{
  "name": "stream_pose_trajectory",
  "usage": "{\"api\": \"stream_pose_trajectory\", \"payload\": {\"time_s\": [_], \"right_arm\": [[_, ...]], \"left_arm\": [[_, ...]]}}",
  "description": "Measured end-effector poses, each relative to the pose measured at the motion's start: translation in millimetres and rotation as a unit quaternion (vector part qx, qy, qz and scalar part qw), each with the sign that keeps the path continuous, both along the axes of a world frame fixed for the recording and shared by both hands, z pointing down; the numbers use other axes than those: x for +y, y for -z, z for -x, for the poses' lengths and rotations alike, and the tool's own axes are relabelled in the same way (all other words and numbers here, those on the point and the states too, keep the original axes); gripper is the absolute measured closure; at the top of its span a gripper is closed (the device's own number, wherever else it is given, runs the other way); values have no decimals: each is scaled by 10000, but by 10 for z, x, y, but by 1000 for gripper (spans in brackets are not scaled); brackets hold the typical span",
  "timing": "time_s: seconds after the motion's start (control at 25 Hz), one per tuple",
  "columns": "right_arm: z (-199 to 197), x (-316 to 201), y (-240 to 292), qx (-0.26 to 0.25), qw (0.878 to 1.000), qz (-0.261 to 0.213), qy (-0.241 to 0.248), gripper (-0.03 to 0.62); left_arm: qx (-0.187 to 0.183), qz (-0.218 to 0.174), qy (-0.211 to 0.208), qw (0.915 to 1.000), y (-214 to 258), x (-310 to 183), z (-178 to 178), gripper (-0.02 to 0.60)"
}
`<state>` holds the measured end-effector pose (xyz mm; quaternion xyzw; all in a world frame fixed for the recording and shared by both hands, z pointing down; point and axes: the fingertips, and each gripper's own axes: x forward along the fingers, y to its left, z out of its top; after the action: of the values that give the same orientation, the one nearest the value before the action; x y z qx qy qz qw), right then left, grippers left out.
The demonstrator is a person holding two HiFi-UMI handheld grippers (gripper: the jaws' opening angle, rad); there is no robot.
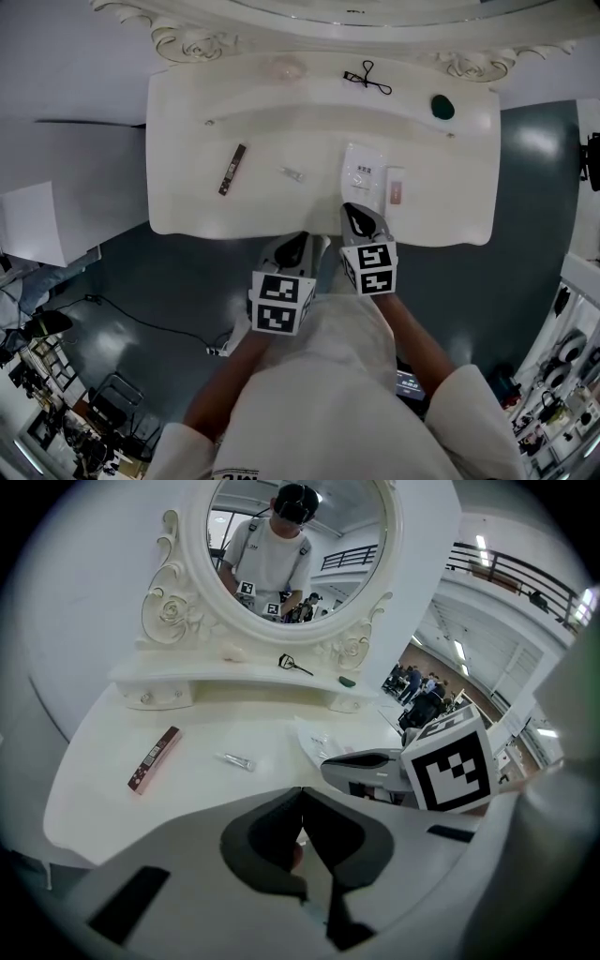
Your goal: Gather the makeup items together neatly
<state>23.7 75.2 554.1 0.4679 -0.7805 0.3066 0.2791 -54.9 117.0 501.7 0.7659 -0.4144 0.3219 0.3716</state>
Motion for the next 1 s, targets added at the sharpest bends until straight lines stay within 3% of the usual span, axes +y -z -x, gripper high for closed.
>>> {"api": "stream_pose_trajectory", "payload": {"time_s": [0.56, 1.0], "right_arm": [[103, 55, -175, -70, 9989, 249, 396, 588], [168, 95, -270, 202, 9958, 226, 866, 588]], "left_arm": [[-16, 106, 40, 9999, -59, 20, 13, 571], [-14, 160, 104, 9998, -102, 23, 46, 572]]}}
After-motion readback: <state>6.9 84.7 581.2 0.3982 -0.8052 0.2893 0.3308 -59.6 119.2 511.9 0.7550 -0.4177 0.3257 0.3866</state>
